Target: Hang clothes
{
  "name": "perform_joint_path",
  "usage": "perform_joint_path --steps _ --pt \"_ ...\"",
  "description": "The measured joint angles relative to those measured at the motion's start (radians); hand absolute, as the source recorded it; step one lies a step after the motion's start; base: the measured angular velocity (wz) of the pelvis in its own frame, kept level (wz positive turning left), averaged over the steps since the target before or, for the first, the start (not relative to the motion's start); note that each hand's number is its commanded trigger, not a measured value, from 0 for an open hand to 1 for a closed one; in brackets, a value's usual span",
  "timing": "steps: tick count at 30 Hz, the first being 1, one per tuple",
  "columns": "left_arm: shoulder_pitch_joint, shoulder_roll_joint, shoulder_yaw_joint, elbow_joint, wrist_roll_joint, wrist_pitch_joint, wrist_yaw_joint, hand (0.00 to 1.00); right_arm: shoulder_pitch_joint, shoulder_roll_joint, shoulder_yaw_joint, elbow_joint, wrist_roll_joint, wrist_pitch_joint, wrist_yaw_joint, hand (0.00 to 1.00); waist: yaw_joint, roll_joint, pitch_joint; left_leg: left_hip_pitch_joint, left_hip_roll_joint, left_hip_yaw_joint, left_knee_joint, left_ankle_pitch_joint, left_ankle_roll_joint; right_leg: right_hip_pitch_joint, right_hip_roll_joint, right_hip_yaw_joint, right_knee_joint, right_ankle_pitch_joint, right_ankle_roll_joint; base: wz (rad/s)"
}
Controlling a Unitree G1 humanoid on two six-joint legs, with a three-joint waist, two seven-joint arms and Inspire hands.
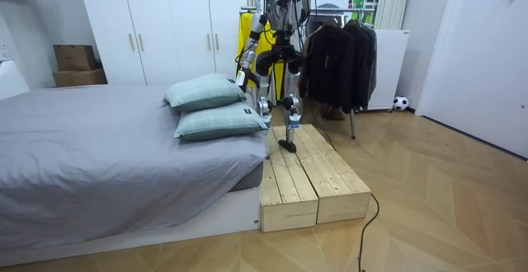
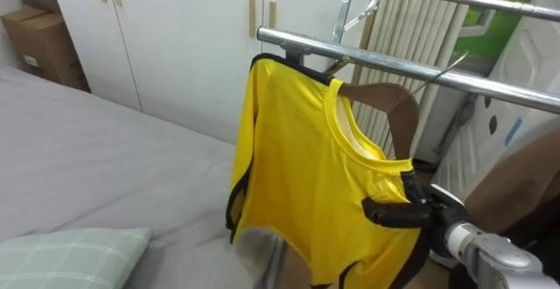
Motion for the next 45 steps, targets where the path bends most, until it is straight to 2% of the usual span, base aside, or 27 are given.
perform_joint_path --steps 10,15,16,23,26,27,28,35,40,45 --pt "0.028 0.0 0.0 -0.045 -0.017 0.0 -0.018 0.0 -0.004 -0.002 -0.001 0.031 0.0 -0.015 0.012 1.0 0.0 0.013 -0.0001 0.001 0.0 -0.003 0.0 0.0 0.0 0.007 -0.001 -0.007 -0.008 0.001 -0.001 0.01" --pt "0.065 0.0 -0.001 -0.12 -0.036 0.002 -0.018 0.0 -0.009 -0.001 -0.001 0.072 0.005 -0.051 0.016 1.0 -0.001 0.012 0.0 -0.004 0.0 -0.016 0.001 0.0 0.0 0.011 -0.001 -0.019 -0.017 0.001 -0.002 0.08" --pt "0.065 0.0 0.0 -0.123 -0.047 0.003 -0.017 0.0 -0.009 -0.001 -0.001 0.084 0.019 -0.059 0.02 1.0 -0.001 0.013 0.0 -0.005 0.0 -0.018 0.001 0.0 0.0 0.011 -0.002 -0.022 -0.017 0.001 -0.002 0.05" --pt "0.064 0.001 -0.019 -0.123 -0.057 0.003 -0.008 0.0 -0.009 0.016 0.0 0.142 0.048 -0.054 0.041 1.0 0.0 0.013 0.0002 -0.007 0.0 -0.02 0.001 0.0 -0.001 0.012 -0.003 -0.027 -0.019 0.001 -0.003 0.02" --pt "0.064 0.001 -0.019 -0.123 -0.058 0.003 -0.006 0.0 -0.009 0.022 0.0 0.169 0.053 -0.077 0.041 1.0 0.0 0.017 0.0026 -0.001 0.0 -0.02 0.002 0.0 -0.001 0.02 -0.003 -0.028 -0.022 0.001 -0.003 0.02" --pt "0.064 0.001 -0.019 -0.123 -0.06 0.003 -0.003 0.0 -0.009 0.023 0.0 0.171 0.056 -0.078 0.041 0.84 0.0 0.017 0.0029 -0.001 0.0 -0.02 0.002 0.0 -0.001 0.02 -0.003 -0.028 -0.023 0.001 -0.003 0.0" --pt "0.064 0.001 -0.019 -0.123 -0.07 0.003 -0.001 0.0 -0.009 0.024 0.0 0.173 0.057 -0.079 0.04 0.0 0.0 0.018 0.0033 -0.001 0.0 -0.02 0.002 0.0 -0.001 0.02 -0.003 -0.029 -0.022 0.001 -0.003 0.0" --pt "0.064 0.0 -0.029 -0.123 -0.081 0.002 0.009 0.0 -0.009 0.034 -0.01 0.185 0.089 -0.08 -0.005 0.0 0.0 0.021 0.005 -0.001 0.0 -0.02 0.005 0.0 -0.001 0.021 -0.003 -0.029 -0.022 0.001 -0.003 0.0" --pt "0.068 0.001 -0.041 -0.123 -0.084 0.002 0.012 0.0 -0.009 0.041 -0.022 0.22 0.183 -0.081 -0.044 0.0 -0.004 0.024 0.0065 -0.002 0.0 -0.02 0.005 0.0 -0.001 0.021 -0.003 -0.029 -0.024 0.001 -0.003 0.0" --pt "0.073 0.001 -0.052 -0.123 -0.084 0.002 0.012 0.0 -0.009 0.039 -0.03 0.225 0.215 -0.081 -0.045 0.0 -0.01 0.025 0.0038 -0.004 -0.001 -0.019 0.004 0.0 -0.001 0.021 -0.003 -0.027 -0.029 0.002 -0.003 0.0"
